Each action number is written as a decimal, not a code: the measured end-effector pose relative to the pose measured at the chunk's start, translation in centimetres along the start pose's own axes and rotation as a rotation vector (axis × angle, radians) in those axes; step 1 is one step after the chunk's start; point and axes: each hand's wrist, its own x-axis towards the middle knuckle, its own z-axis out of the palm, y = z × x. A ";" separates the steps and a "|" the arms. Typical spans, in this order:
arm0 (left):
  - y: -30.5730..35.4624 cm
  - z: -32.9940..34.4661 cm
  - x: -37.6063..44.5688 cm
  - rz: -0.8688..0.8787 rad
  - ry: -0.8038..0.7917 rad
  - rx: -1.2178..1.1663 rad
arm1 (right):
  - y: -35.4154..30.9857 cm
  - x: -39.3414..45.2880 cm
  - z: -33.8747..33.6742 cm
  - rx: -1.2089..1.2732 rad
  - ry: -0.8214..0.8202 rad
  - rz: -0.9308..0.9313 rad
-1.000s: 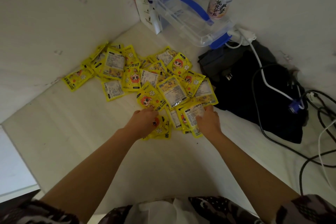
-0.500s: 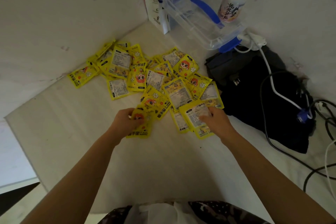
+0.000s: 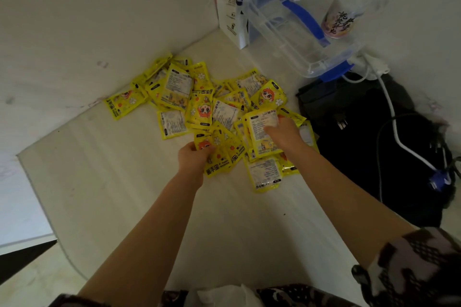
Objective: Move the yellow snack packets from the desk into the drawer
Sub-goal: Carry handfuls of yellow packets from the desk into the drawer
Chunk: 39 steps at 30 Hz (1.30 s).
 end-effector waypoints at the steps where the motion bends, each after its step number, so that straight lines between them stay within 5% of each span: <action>1: -0.1 0.2 0.0 0.005 0.017 0.010 | 0.1 0.2 0.1 -0.031 0.011 0.002; 22: -1.8 0.3 -1.4 -0.038 0.130 -0.081 | 2.1 -2.9 0.1 -0.103 0.048 0.026; 39: -9.5 -5.1 -10.0 -0.031 -0.075 -0.271 | 10.0 -14.8 -1.7 0.227 0.036 0.033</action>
